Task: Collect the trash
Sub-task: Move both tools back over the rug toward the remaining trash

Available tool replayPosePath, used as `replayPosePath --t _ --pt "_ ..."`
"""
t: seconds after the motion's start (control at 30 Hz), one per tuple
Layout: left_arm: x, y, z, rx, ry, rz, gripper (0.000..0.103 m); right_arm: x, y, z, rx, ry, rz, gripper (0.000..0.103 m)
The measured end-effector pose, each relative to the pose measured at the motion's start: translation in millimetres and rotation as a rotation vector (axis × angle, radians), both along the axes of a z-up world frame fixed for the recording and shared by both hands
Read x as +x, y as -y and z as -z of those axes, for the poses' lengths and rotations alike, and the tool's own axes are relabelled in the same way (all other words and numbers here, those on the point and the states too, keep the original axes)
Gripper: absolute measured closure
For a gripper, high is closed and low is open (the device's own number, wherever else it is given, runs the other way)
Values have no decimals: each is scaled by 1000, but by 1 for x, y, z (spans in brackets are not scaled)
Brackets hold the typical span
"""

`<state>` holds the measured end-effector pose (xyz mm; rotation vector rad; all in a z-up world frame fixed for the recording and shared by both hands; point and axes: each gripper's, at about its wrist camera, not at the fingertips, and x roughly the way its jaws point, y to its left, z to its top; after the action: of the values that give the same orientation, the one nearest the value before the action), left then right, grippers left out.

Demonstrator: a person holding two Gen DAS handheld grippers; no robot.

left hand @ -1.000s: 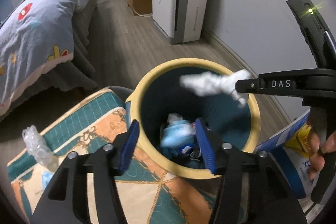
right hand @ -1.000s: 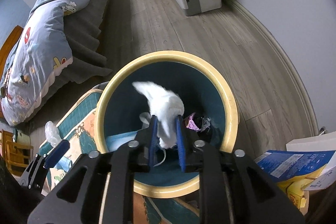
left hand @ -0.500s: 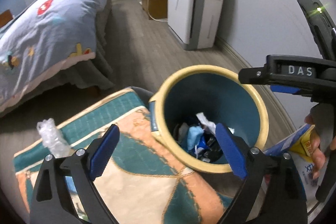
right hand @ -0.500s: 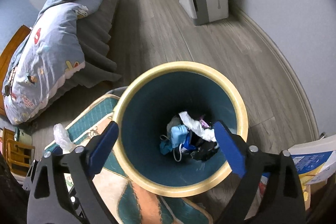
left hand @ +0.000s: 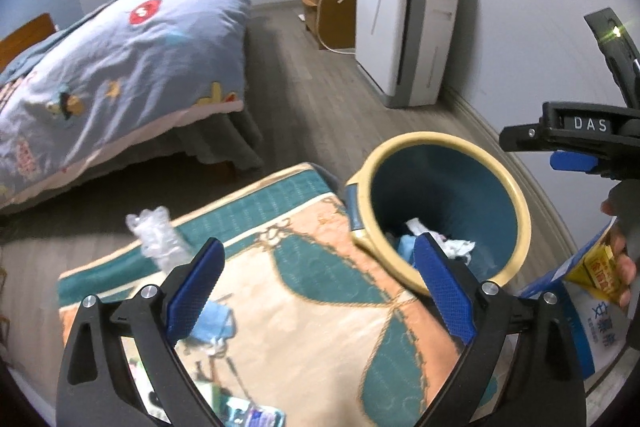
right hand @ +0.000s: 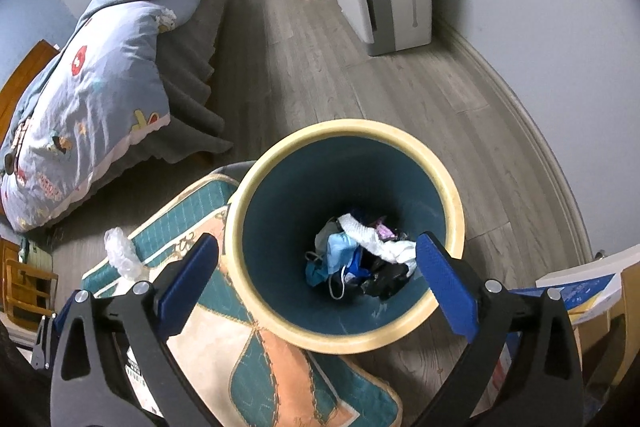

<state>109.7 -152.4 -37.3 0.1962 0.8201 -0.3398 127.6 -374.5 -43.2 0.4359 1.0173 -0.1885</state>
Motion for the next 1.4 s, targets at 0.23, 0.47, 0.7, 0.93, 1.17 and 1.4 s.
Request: replayPosePath --t 0.23,0.47,0.7,0.93,1.17,1.4 --pt "-19 -34 -12 -5 19 -63 8 -12 -20 -6 -18 1 -43 6" --pt "-38 -71 -18 0 31 -123 8 -18 -53 -12 -40 13 -120 6" --pt "-54 -111 -19 5 31 -181 8 -19 -91 -17 -70 28 -200 6" --pt "-69 -149 -6 53 8 -220 8 -23 -129 -12 -95 21 -286 6" --pt "-79 -179 22 119 -67 -252 8 -22 -175 2 -101 -15 -375 6" --pt "-89 -208 47 194 -113 -287 8 -25 -224 25 -69 -73 -469 6"
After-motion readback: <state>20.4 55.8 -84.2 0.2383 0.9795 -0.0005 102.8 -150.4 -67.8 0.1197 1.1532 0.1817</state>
